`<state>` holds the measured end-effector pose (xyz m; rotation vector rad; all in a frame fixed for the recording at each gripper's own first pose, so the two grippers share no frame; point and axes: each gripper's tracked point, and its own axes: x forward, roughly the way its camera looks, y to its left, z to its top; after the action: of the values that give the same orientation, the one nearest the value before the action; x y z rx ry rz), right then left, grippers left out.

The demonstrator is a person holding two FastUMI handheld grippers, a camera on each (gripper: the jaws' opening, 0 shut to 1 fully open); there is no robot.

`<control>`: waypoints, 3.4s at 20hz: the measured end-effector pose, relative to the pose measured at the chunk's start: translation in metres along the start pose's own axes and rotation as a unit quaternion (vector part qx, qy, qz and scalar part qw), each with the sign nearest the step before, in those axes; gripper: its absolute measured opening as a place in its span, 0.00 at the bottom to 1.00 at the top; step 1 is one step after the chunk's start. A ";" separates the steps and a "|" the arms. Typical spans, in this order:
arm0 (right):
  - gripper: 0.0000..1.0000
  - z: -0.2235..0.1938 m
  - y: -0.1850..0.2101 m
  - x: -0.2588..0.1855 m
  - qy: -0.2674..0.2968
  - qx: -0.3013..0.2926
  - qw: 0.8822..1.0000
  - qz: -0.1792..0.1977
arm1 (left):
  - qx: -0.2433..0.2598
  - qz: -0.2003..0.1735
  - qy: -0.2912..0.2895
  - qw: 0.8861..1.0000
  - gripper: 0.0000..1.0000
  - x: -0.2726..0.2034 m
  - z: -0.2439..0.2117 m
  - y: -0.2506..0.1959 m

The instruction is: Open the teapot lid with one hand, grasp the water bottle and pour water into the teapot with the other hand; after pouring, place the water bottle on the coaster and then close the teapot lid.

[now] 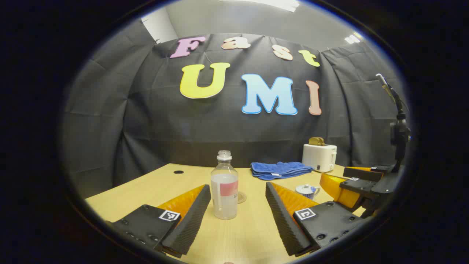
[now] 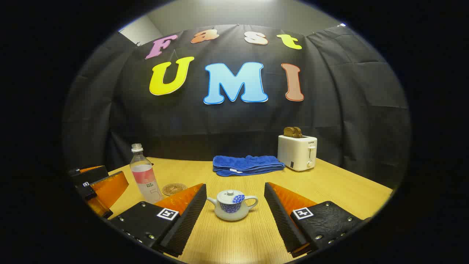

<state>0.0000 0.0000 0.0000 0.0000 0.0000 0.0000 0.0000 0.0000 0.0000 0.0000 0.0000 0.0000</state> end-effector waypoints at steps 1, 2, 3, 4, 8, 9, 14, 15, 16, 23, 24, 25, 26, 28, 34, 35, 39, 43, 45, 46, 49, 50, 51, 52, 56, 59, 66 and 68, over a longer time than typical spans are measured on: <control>0.97 -0.002 0.000 0.000 0.001 0.002 1.000 0.000 | 0.000 -0.001 0.002 1.000 1.00 0.001 -0.002 0.000; 0.97 -0.001 -0.001 0.000 0.001 0.001 1.000 -0.003 | 0.000 -0.003 0.004 1.000 1.00 0.002 -0.004 -0.001; 0.97 -0.001 -0.003 0.000 -0.001 -0.001 1.000 -0.006 | -0.001 -0.005 0.006 1.000 1.00 0.004 -0.005 -0.002; 0.97 0.001 -0.006 0.001 -0.002 -0.003 1.000 -0.010 | -0.004 -0.007 0.010 1.000 1.00 0.005 -0.010 -0.002; 0.97 0.000 -0.009 0.005 -0.002 -0.004 1.000 -0.015 | -0.015 -0.017 0.022 1.000 1.00 0.011 -0.024 -0.008; 0.97 -0.002 -0.009 0.006 -0.001 -0.004 1.000 -0.014 | -0.015 -0.018 0.025 0.999 1.00 0.013 -0.026 -0.009; 0.97 -0.009 -0.003 0.014 0.012 -0.006 1.000 -0.004 | -0.020 -0.015 0.027 0.999 1.00 0.017 -0.026 -0.005; 0.97 -0.010 -0.002 0.016 0.013 -0.007 1.000 -0.002 | -0.022 -0.014 0.027 0.999 1.00 0.018 -0.027 -0.004; 0.97 -0.009 -0.002 0.018 0.013 -0.010 1.000 -0.002 | -0.022 -0.013 0.028 0.999 1.00 0.018 -0.028 -0.002; 0.84 -0.023 0.010 0.051 0.032 -0.043 0.998 0.013 | -0.021 -0.007 0.030 0.999 1.00 0.023 -0.028 0.007; 0.82 -0.025 0.012 0.055 0.037 -0.044 0.998 0.019 | -0.021 -0.007 0.032 0.999 1.00 0.025 -0.030 0.007; 0.69 -0.028 0.016 0.060 0.042 -0.045 0.998 0.024 | -0.020 -0.006 0.033 0.999 1.00 0.026 -0.032 0.009; 0.69 -0.029 0.017 0.063 0.044 -0.048 0.998 0.026 | -0.021 -0.005 0.034 0.999 1.00 0.027 -0.033 0.010; 0.69 -0.031 0.019 0.070 0.046 -0.052 0.997 0.030 | -0.024 -0.005 0.037 0.999 1.00 0.031 -0.035 0.011; 0.51 -0.045 0.020 0.088 0.062 -0.052 0.996 0.026 | -0.032 -0.002 0.044 0.999 1.00 0.038 -0.039 0.020; 0.51 -0.045 0.021 0.089 0.063 -0.053 0.996 0.027 | -0.033 -0.002 0.044 0.999 1.00 0.039 -0.038 0.021; 0.36 -0.046 0.022 0.091 0.061 -0.049 0.997 0.029 | -0.036 -0.001 0.045 0.998 1.00 0.039 -0.042 0.022; 0.28 -0.045 0.020 0.092 0.059 -0.040 0.997 0.025 | -0.037 -0.001 0.046 0.998 1.00 0.040 -0.040 0.024; 0.28 -0.045 0.020 0.092 0.060 -0.051 0.997 0.024 | -0.036 -0.001 0.047 0.998 1.00 0.040 -0.041 0.023; 0.28 -0.045 0.019 0.092 0.060 -0.051 0.997 0.024 | -0.036 -0.001 0.048 0.998 1.00 0.040 -0.041 0.022; 0.28 -0.045 0.020 0.092 0.060 -0.053 0.996 0.024 | -0.037 -0.001 0.047 0.998 1.00 0.038 -0.041 0.022; 0.28 -0.045 0.020 0.092 0.060 -0.055 0.996 0.024 | -0.036 -0.001 0.047 0.998 1.00 0.038 -0.040 0.021; 0.28 -0.044 0.020 0.091 0.060 -0.054 0.996 0.024 | -0.036 -0.001 0.047 0.998 1.00 0.038 -0.040 0.021; 0.28 -0.045 0.019 0.093 0.059 -0.053 0.997 0.024 | -0.035 -0.002 0.047 0.998 1.00 0.039 -0.039 0.020; 0.02 -0.043 0.011 0.093 0.055 -0.025 0.998 0.009 | -0.033 0.001 0.045 0.998 1.00 0.036 -0.037 0.023; 0.02 -0.042 0.011 0.094 0.053 -0.029 0.998 0.011 | -0.031 0.005 0.047 0.998 1.00 0.037 -0.041 0.027; 0.02 -0.035 0.013 0.090 0.045 -0.030 0.998 0.014 | -0.030 0.009 0.054 0.998 1.00 0.043 -0.044 0.032; 0.02 -0.032 0.013 0.089 0.041 -0.029 0.999 0.014 | -0.028 0.006 0.056 0.998 1.00 0.046 -0.046 0.031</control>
<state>0.0891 0.0134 -0.0321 -0.0573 0.0824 0.0289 0.0461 0.0315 -0.0465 -0.0563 0.1112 0.0126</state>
